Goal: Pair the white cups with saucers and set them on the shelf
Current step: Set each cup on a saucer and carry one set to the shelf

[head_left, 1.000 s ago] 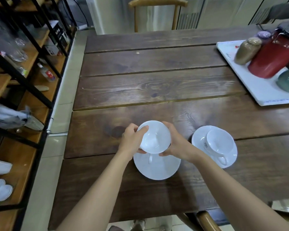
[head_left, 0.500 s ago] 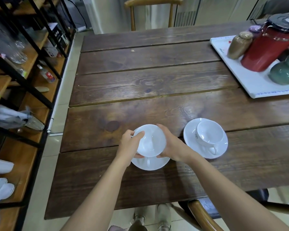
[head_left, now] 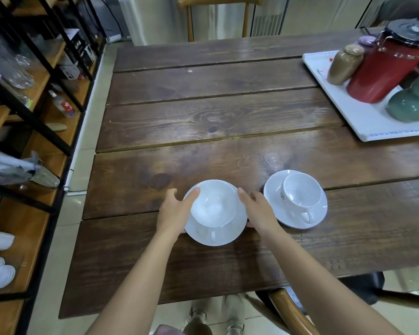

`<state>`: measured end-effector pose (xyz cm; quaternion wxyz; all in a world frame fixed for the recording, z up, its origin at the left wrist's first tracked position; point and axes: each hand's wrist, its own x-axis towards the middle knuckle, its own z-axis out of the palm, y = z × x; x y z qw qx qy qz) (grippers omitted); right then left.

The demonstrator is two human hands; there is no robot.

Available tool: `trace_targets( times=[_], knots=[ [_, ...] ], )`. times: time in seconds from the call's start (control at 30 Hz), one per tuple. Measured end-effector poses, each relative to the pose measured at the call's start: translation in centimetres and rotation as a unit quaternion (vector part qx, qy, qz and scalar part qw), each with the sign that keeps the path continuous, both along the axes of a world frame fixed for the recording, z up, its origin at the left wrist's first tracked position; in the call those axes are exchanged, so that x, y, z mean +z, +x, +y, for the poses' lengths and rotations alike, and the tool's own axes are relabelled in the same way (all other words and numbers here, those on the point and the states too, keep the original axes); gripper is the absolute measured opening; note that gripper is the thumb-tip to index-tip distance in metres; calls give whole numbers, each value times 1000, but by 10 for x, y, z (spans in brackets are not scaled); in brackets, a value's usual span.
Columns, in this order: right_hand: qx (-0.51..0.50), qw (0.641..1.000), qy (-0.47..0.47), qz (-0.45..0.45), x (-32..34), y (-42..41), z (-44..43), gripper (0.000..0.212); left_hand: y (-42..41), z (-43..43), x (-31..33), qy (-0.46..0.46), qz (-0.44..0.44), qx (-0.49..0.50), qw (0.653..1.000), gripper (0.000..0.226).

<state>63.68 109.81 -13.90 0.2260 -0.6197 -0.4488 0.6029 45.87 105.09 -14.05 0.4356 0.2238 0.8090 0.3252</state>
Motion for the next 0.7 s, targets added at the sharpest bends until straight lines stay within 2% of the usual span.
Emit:
trace_targets(
  times=[0.1,0.2,0.3,0.37,0.47,0.57,0.7],
  knots=[
    [10,996,-85,33,2,-2,1,55,3,0,1,-2,-54,4,999,63],
    [24,995,-91,34,4,-4,2,48,-4,-2,2,-2,-132,34,991,36],
    [37,995,-84,31,5,-2,3,44,-9,-6,4,-3,-164,35,986,31],
    [34,995,-83,46,6,-1,2,50,-10,-12,8,2,-186,40,982,36],
    [47,992,-87,83,14,-2,0,61,-8,-22,17,6,-255,38,966,56],
    [80,993,-47,66,21,-9,-2,50,-8,-37,27,31,-283,41,958,67],
    [107,991,20,73,37,-27,-10,35,-13,-67,43,83,-266,50,959,76]
  ],
)
